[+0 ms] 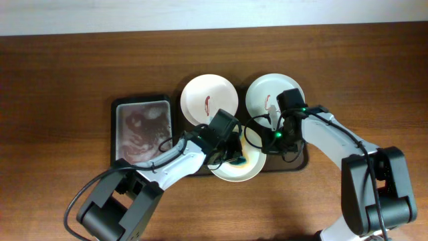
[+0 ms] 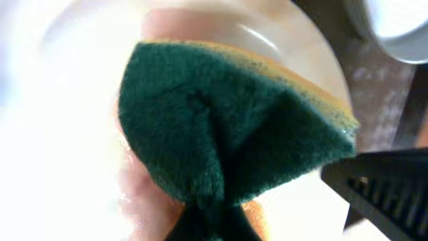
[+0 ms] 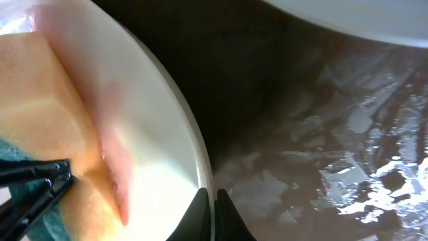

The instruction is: Clean dirty plates on tray and stack at the side

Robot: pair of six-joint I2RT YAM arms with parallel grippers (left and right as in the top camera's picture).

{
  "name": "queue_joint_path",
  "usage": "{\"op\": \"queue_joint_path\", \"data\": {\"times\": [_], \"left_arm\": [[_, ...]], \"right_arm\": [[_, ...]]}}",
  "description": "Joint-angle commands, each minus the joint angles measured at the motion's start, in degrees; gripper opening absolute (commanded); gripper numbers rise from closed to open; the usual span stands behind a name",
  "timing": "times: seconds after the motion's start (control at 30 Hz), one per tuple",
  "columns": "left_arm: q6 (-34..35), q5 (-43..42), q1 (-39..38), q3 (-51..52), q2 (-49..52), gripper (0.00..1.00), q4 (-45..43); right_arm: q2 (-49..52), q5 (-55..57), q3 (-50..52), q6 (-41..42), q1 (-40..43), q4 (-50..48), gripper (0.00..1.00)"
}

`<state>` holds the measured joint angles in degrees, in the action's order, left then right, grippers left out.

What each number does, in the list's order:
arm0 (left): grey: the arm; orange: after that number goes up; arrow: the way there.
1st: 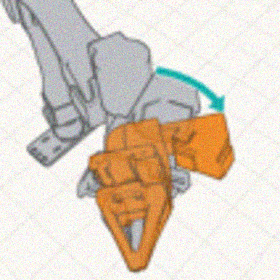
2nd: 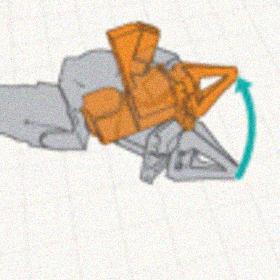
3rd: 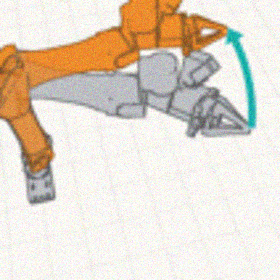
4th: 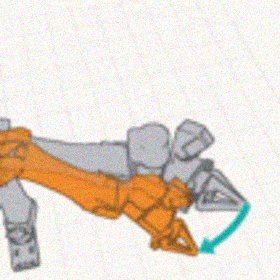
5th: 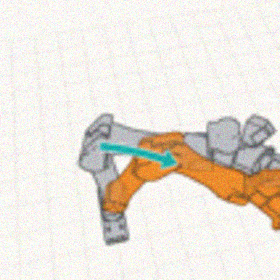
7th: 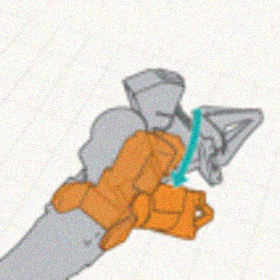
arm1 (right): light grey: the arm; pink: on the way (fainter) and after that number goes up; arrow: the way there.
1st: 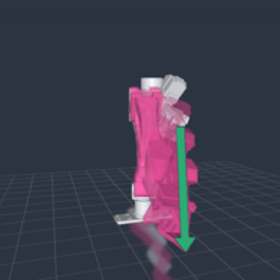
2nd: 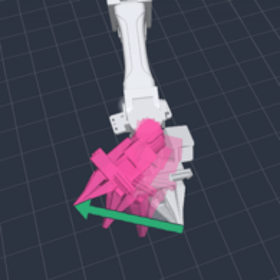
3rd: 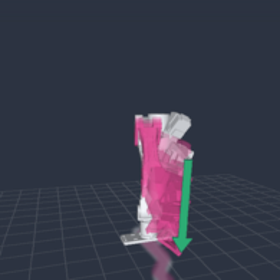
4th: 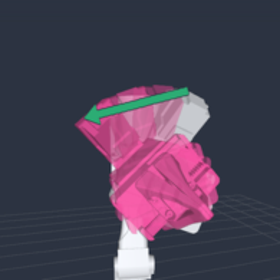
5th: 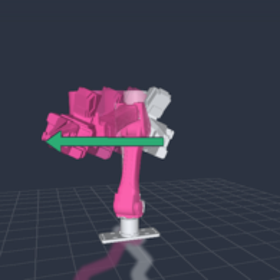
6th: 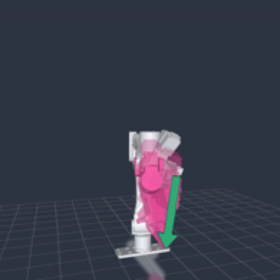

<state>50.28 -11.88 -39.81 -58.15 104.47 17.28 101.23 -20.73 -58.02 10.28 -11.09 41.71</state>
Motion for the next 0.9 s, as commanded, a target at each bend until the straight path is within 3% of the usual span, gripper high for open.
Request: {"op": "queue_joint_path", "data": {"times": [0.0,0.17,0.3,0.53,0.7,0.87], "left_arm": [[-1.0,7.1,2.3,1.6,-0.2,0.0,5.8],[-6.5,6.8,2.9,-0.6,-8.0,0.0,9.1],[-6.4,5.0,2.6,-0.7,-10.6,0.0,3.8],[-3.7,3.2,-0.1,-0.7,-6.3,0.0,0.0],[-2.3,-1.5,-2.3,-0.7,-1.4,0.0,-7.5],[0.3,-1.9,-2.6,-0.7,2.2,0.0,-8.1]], "right_arm": [[0.4,3.8,-0.7,-0.1,-0.1,0.8,0.04],[0.4,3.8,-0.7,-0.1,-0.1,1.1,0.04],[0.4,3.8,-0.7,-0.1,-0.1,1.1,0.04],[0.4,3.8,-0.7,-0.1,-0.1,1.1,0.04],[0.4,3.8,-0.7,-0.1,-0.1,1.1,0.04],[0.4,3.8,-0.7,-0.1,-0.1,1.1,0.04]]}}
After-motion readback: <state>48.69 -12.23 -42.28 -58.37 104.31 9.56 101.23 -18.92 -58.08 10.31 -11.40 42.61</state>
